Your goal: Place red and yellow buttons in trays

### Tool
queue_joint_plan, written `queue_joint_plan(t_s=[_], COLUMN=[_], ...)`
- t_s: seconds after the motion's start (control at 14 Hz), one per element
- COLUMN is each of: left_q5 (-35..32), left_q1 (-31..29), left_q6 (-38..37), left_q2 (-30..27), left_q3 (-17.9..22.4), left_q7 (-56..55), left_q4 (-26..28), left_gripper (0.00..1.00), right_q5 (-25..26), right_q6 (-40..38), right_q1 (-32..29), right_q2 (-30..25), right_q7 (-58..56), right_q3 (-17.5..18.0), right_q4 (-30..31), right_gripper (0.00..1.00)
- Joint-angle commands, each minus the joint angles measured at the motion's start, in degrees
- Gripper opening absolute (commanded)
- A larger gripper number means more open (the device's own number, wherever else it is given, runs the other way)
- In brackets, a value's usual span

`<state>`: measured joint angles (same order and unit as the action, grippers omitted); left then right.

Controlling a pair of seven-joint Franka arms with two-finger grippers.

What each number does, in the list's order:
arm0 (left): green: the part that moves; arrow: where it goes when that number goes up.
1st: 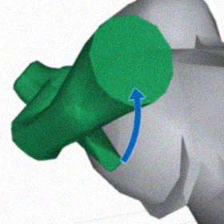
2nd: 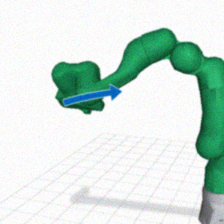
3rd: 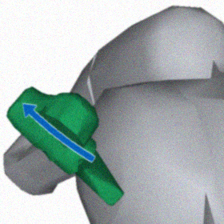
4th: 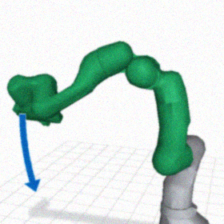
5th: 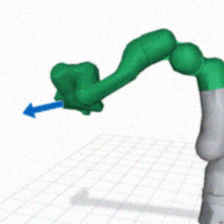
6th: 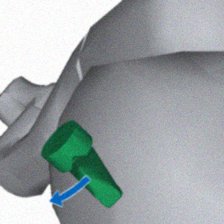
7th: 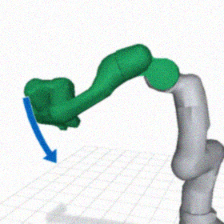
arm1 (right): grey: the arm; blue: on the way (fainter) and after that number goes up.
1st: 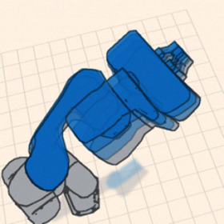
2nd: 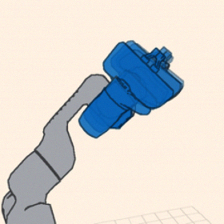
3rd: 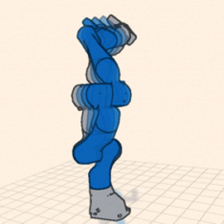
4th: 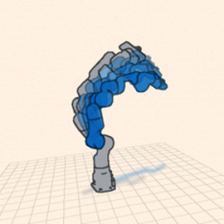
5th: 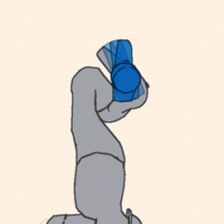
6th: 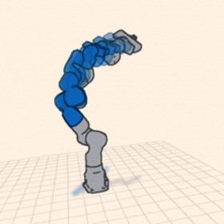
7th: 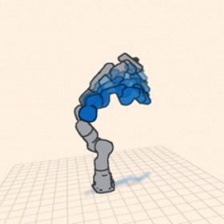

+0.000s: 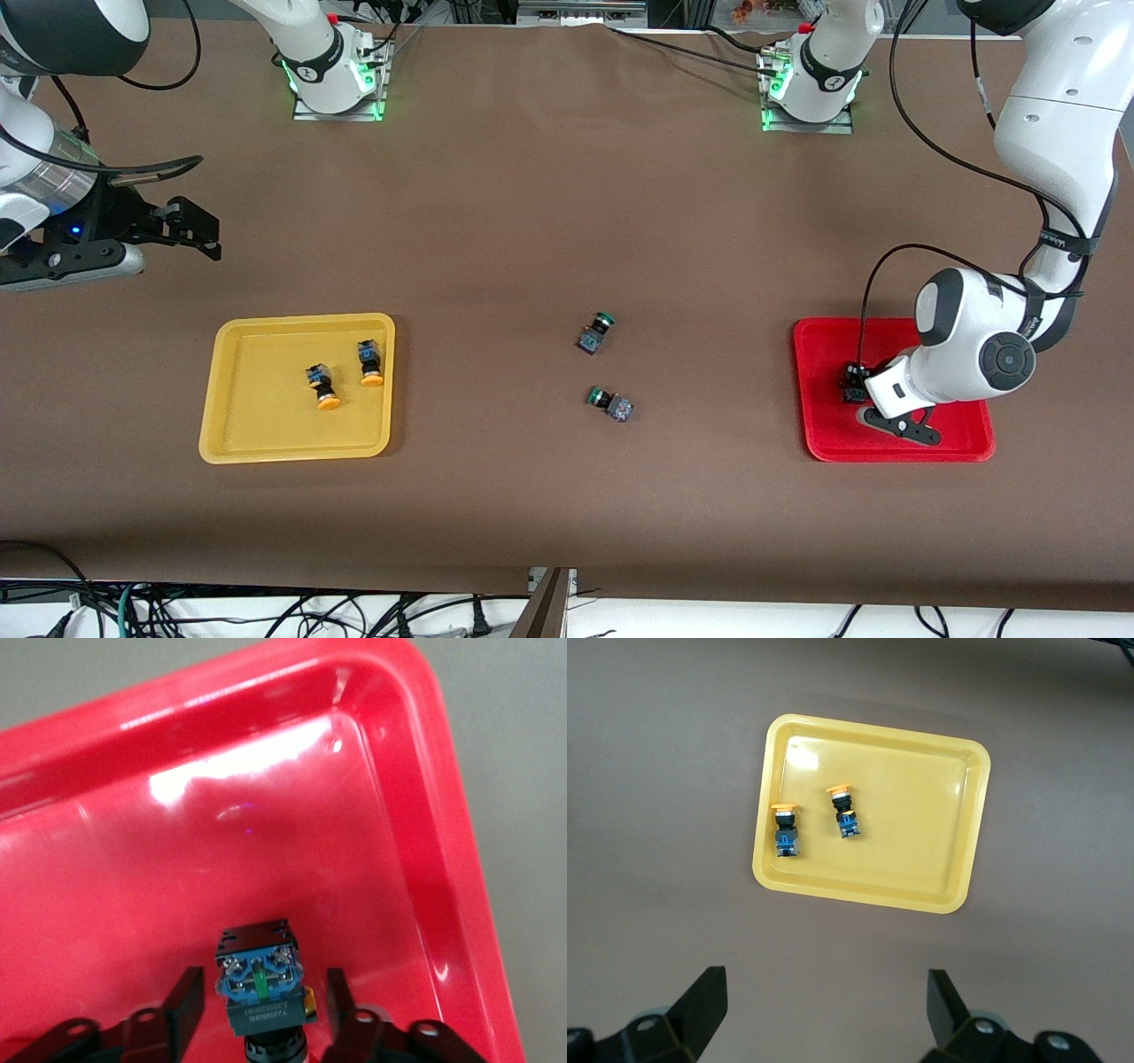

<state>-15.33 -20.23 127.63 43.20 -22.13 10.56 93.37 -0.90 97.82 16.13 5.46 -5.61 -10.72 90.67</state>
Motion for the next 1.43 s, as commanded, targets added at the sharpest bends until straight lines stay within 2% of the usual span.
queue_joint_plan(t_s=[0.0, 0.29, 0.5, 0.79, 0.93, 1.07, 1.36], left_q5=[0.92, 1.09, 1.70, 2.85, 3.20, 6.26, 6.45], left_q1=[0.54, 3.79, 5.20, 7.57, 8.71, 9.77, 11.18], left_q6=[-3.86, -14.23, -16.88, -25.66, -27.43, -28.66, -31.31], left_q2=[-2.76, -2.85, -2.94, -3.29, -6.62, -11.88, -20.23], left_q3=[-1.85, -2.65, -2.74, -3.00, -2.57, -1.60, 3.57], left_q7=[0.26, -0.01, -0.10, -5.62, -7.91, -8.27, -7.92], left_q4=[-2.74, -13.02, -16.90, -21.91, -22.01, -20.87, -20.78], left_gripper=[1.00, 1.00, 1.00, 1.00, 1.00, 1.00, 1.00], right_q5=[0.37, 0.29, 0.29, 0.37, 0.37, 0.37, 0.37], right_q6=[-0.97, -0.97, -0.97, -0.97, -0.97, -0.97, -0.97], right_q1=[0.13, 0.13, 0.13, 0.13, 0.13, 0.13, 0.04], right_q2=[0.34, 0.34, 0.34, 0.34, 0.34, 0.34, 0.34], right_q7=[0.69, 0.69, 0.69, 0.69, 0.69, 0.69, 0.69], right_q3=[-0.01, -0.01, -0.01, -0.01, -0.01, -0.01, -0.01], right_q4=[-1.11, -1.11, -1.11, -1.11, -1.11, -1.11, -1.11], right_gripper=[1.00, 1.00, 1.00, 1.00, 1.00, 1.00, 1.00])
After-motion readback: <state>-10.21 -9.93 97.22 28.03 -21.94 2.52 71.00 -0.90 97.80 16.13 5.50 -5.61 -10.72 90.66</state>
